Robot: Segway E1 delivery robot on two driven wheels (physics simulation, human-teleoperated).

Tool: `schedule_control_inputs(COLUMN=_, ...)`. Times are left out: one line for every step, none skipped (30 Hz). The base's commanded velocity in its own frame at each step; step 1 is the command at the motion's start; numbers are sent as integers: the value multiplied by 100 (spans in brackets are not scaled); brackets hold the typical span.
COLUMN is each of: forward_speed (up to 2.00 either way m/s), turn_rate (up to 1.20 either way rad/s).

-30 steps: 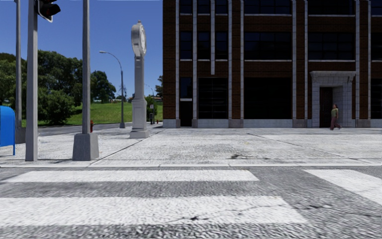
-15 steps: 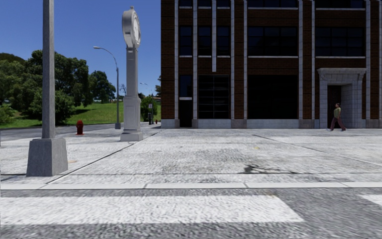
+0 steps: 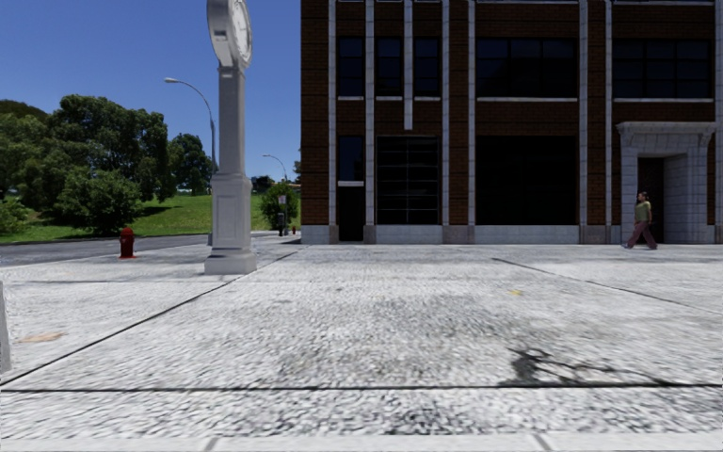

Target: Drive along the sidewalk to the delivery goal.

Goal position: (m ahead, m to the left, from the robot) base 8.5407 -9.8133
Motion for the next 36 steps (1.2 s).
schedule_control_inputs(forward_speed=200, turn_rate=0)
schedule_control_inputs(forward_speed=200, turn_rate=0)
schedule_control_inputs(forward_speed=200, turn_rate=0)
schedule_control_inputs(forward_speed=200, turn_rate=0)
schedule_control_inputs(forward_speed=200, turn_rate=0)
schedule_control_inputs(forward_speed=200, turn_rate=0)
schedule_control_inputs(forward_speed=200, turn_rate=0)
schedule_control_inputs(forward_speed=200, turn_rate=0)
schedule_control_inputs(forward_speed=200, turn_rate=0)
schedule_control_inputs(forward_speed=200, turn_rate=0)
schedule_control_inputs(forward_speed=200, turn_rate=0)
schedule_control_inputs(forward_speed=200, turn_rate=0)
schedule_control_inputs(forward_speed=200, turn_rate=0)
schedule_control_inputs(forward_speed=200, turn_rate=0)
schedule_control_inputs(forward_speed=200, turn_rate=0)
schedule_control_inputs(forward_speed=200, turn_rate=0)
schedule_control_inputs(forward_speed=200, turn_rate=0)
schedule_control_inputs(forward_speed=200, turn_rate=0)
schedule_control_inputs(forward_speed=200, turn_rate=0)
schedule_control_inputs(forward_speed=200, turn_rate=0)
schedule_control_inputs(forward_speed=200, turn_rate=0)
schedule_control_inputs(forward_speed=200, turn_rate=0)
schedule_control_inputs(forward_speed=200, turn_rate=0)
schedule_control_inputs(forward_speed=200, turn_rate=0)
schedule_control_inputs(forward_speed=200, turn_rate=0)
schedule_control_inputs(forward_speed=200, turn_rate=0)
schedule_control_inputs(forward_speed=200, turn_rate=0)
schedule_control_inputs(forward_speed=200, turn_rate=0)
schedule_control_inputs(forward_speed=200, turn_rate=0)
schedule_control_inputs(forward_speed=200, turn_rate=0)
schedule_control_inputs(forward_speed=200, turn_rate=0)
schedule_control_inputs(forward_speed=200, turn_rate=0)
schedule_control_inputs(forward_speed=200, turn_rate=0)
schedule_control_inputs(forward_speed=200, turn_rate=0)
schedule_control_inputs(forward_speed=200, turn_rate=0)
schedule_control_inputs(forward_speed=200, turn_rate=0)
